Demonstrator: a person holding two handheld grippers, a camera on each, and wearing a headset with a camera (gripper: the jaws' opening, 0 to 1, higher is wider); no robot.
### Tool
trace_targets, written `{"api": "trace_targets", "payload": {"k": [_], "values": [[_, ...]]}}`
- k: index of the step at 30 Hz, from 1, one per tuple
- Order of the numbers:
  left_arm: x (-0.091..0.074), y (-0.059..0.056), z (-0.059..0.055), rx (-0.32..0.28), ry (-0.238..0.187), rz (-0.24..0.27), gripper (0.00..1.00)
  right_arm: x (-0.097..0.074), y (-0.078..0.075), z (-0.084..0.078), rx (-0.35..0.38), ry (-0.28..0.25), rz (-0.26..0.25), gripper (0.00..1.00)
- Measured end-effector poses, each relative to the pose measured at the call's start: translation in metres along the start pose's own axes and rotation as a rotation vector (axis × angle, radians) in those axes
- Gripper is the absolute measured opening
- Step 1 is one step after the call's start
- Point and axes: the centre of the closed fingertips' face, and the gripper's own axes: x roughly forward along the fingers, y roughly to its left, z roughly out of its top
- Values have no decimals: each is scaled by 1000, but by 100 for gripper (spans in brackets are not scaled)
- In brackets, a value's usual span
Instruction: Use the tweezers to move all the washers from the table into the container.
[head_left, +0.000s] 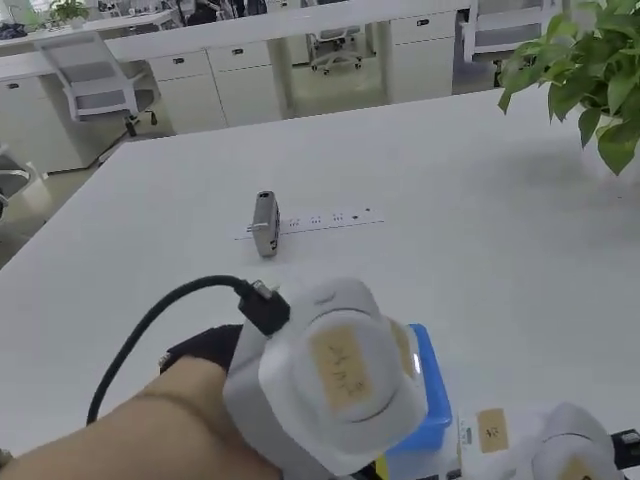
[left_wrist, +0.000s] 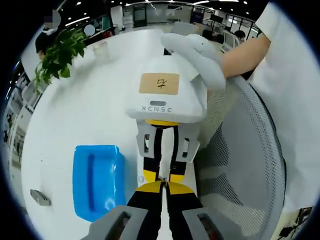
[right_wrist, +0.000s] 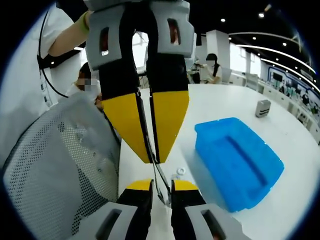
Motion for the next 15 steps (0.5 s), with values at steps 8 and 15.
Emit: {"api": "trace_targets", "payload": {"k": [8,15], "values": [[8,4,5,-76,-70,10,0,-4,-3,-3,7,-2,8,3],[1,10,8,-214,-222,89,20,-5,-10,-2,64,-6,-21,2]]}}
